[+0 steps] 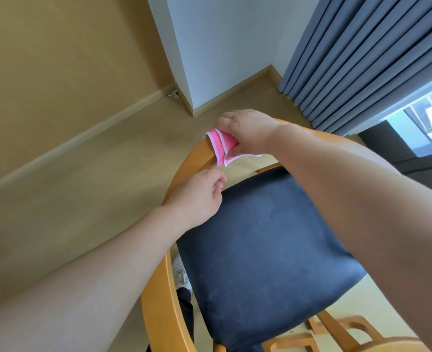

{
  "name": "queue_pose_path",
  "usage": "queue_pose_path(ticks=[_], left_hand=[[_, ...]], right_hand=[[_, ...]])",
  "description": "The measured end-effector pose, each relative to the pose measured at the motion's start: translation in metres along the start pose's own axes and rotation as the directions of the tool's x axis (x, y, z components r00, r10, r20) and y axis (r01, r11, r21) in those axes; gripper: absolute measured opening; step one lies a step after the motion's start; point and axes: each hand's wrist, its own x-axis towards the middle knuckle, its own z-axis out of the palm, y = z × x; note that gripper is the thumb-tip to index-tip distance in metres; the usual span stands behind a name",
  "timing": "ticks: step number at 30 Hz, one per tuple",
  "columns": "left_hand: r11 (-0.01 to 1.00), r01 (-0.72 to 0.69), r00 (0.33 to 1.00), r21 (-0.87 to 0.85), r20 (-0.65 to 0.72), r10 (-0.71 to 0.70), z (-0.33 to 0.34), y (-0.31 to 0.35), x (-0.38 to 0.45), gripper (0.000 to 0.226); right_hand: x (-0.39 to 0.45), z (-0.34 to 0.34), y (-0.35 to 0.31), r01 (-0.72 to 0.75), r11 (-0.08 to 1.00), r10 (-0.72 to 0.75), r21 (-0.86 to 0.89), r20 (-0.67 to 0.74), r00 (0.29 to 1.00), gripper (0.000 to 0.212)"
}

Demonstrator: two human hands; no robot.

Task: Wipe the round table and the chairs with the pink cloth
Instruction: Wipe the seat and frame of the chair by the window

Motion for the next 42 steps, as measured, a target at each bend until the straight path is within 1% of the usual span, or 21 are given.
queue_pose_path(ticks=[2,5,8,13,16,18,20,22,25,28,32,36,42], left_hand=[[1.000,-0.003,1.000,0.014,0.026,0.002,0.005,0.005,0.005,0.027],[0.999,-0.010,0.999,0.034,0.036,0.009,0.010,0.011,0.015,0.025],[0.999,-0.012,0.999,0.050,0.036,0.010,0.016,0.015,0.020,0.022],[0.999,-0.016,0.998,0.047,0.054,0.013,0.023,0.024,0.029,0.023],[0.999,-0.025,0.998,0.040,0.054,0.023,0.029,0.027,0.033,0.024],[0.999,-0.019,0.998,0.026,0.057,0.017,0.032,0.028,0.033,0.026],[1.000,-0.017,0.998,0.016,0.068,0.016,0.034,0.031,0.036,0.028],[0.999,-0.027,0.997,0.017,0.080,0.025,0.038,0.034,0.041,0.028],[0.999,-0.034,0.995,0.036,0.096,0.030,0.046,0.039,0.045,0.028],[0.999,-0.031,0.994,0.029,0.109,0.028,0.054,0.046,0.046,0.029],[0.999,-0.041,0.993,0.021,0.115,0.039,0.059,0.054,0.048,0.030],[0.998,-0.057,0.989,-0.009,0.135,0.058,0.073,0.067,0.045,0.033],[0.998,-0.069,0.982,-0.007,0.176,0.069,0.091,0.075,0.041,0.035]], right_hand=[[-0.001,0.003,0.004,0.000,1.000,0.000,0.008,-0.017,1.000,0.068],[-0.010,0.007,0.019,-0.034,0.996,0.041,0.076,-0.079,0.996,0.070],[-0.023,0.016,0.034,-0.099,0.983,0.118,0.158,-0.113,0.987,0.064],[-0.041,0.030,0.051,-0.175,0.946,0.225,0.273,-0.163,0.961,0.077],[-0.059,0.042,0.068,-0.271,0.902,0.333,0.335,-0.142,0.932,0.075],[-0.076,0.054,0.084,-0.391,0.863,0.442,0.320,-0.103,0.891,0.068],[-0.093,0.064,0.097,-0.497,0.837,0.528,0.228,-0.103,0.843,0.060],[-0.101,0.069,0.103,-0.535,0.830,0.554,0.158,-0.125,0.823,0.056],[-0.109,0.073,0.106,-0.556,0.824,0.567,0.114,-0.132,0.813,0.047],[-0.126,0.079,0.112,-0.612,0.786,0.618,0.089,-0.131,0.775,0.041],[-0.151,0.082,0.116,-0.677,0.724,0.689,0.129,-0.143,0.710,0.046],[-0.182,0.092,0.120,-0.732,0.658,0.753,0.176,-0.139,0.643,0.062],[-0.212,0.104,0.120,-0.775,0.594,0.804,0.216,-0.164,0.571,0.073]])
